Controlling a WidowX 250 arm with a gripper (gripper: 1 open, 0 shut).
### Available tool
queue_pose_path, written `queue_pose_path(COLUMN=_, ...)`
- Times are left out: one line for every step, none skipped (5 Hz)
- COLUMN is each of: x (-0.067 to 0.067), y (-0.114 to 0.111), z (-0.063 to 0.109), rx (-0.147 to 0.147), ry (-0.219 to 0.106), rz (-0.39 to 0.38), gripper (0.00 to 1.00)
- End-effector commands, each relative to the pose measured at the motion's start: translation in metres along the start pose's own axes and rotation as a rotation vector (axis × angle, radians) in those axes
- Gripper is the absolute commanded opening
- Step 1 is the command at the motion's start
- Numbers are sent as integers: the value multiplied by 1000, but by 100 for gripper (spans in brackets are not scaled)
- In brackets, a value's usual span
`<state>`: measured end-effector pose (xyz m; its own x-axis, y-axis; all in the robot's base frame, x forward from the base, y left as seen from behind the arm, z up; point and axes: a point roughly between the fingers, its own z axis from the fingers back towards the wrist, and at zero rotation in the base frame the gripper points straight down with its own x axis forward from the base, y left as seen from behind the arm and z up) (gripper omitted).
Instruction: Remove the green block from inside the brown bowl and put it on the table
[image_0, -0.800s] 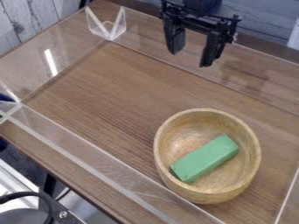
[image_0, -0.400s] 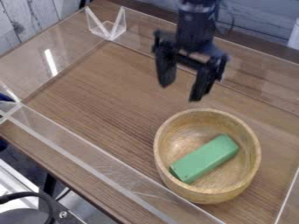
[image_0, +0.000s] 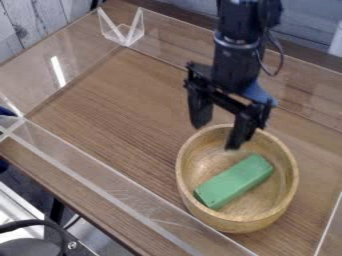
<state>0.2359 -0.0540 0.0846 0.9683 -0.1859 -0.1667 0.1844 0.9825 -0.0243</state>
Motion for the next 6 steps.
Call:
queue_pose_path(x=2, y=-16, z=6, rx=-2, ry=-54, rz=-48, gripper=100)
queue_pose_path(x=2, y=-22, z=2, rx=-6, ry=-55, rz=-73, gripper=100)
queue_pose_path(x=2, y=-25, z=-2, rx=-14, ry=-56, rz=-88, gripper=100)
queue_pose_path(x=1, y=-24, z=-6, rx=-22, ry=-63, rz=-99, gripper=100)
queue_pose_path(x=-1, y=-23, z=-5, rx=-33, ry=-83, rz=-107, gripper=100)
queue_pose_path(x=0, y=-22, z=-2, rx=-41, ry=-105, rz=-107, gripper=100)
